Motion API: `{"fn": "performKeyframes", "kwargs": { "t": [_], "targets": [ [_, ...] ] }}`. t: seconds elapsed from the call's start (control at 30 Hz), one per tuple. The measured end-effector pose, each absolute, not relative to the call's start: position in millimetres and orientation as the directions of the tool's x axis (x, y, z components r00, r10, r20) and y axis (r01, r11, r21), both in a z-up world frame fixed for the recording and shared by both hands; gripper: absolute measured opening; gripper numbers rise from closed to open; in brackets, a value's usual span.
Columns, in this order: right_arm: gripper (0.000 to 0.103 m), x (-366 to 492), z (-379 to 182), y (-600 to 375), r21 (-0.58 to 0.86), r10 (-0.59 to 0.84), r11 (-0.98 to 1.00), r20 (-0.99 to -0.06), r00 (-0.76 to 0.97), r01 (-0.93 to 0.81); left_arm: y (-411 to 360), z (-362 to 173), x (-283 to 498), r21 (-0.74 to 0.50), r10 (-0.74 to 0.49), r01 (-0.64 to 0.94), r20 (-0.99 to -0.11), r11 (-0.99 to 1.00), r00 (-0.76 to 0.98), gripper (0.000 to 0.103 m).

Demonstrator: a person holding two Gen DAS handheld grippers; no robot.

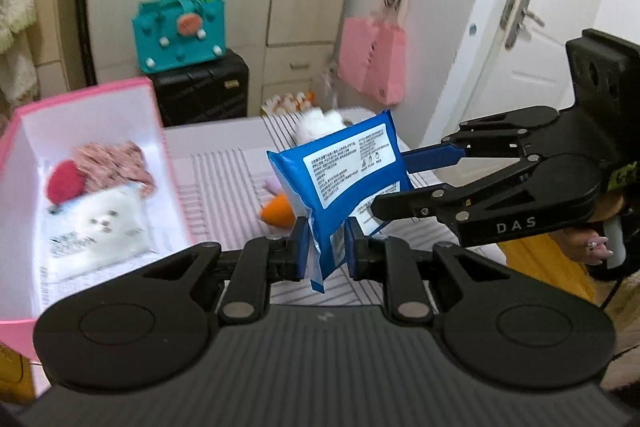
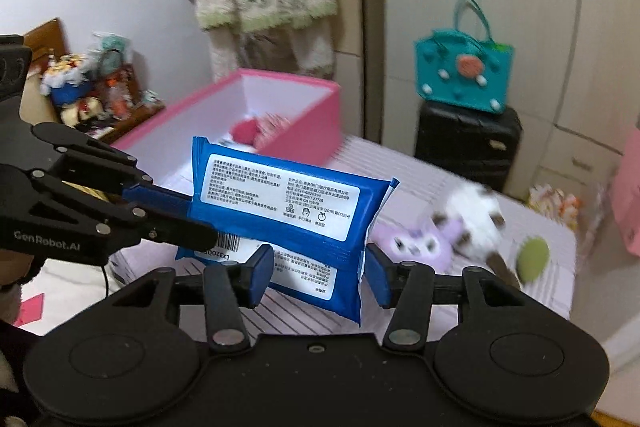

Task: Organize soft objects
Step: 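Lift the blue wipes pack with the left gripper and carry it over the pink box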

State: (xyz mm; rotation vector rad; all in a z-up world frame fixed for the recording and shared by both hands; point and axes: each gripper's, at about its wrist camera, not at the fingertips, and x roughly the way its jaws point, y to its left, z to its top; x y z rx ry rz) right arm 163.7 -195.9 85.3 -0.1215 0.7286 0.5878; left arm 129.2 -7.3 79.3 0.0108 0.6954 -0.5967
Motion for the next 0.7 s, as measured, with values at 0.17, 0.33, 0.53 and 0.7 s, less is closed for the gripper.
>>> {"fn": "performKeyframes", "kwargs": {
  "t": [0.17,0.33,0.53,0.7],
  "targets": [
    [0.060,173,103,-166,0.076,0.501,0.799,-0.633,0.590,-0.596,25,96,128,-0.180,-0.492,0.487,-0.581,0.855,0.649,0.018],
    [0.062,192,115,-132,0.063,0.530,0.773,-0.611,0.588,-0.631,60,106,135,-0.175,-0.454,0.435,-0.552,0.883,0.700,0.018],
    [0.063,215,127,-99,0.099,0.600,0.725,-0.576,0.555,-0.681,109,115,142,-0.238,-0.443,0.374,-0.509,0.896,0.738,0.018],
    [0.061,243,120,-70,0.120,0.621,0.691,-0.605,0.499,-0.713,134,112,173,-0.213,-0.369,0.301,-0.538,0.930,0.758,0.018]
  ]
}}
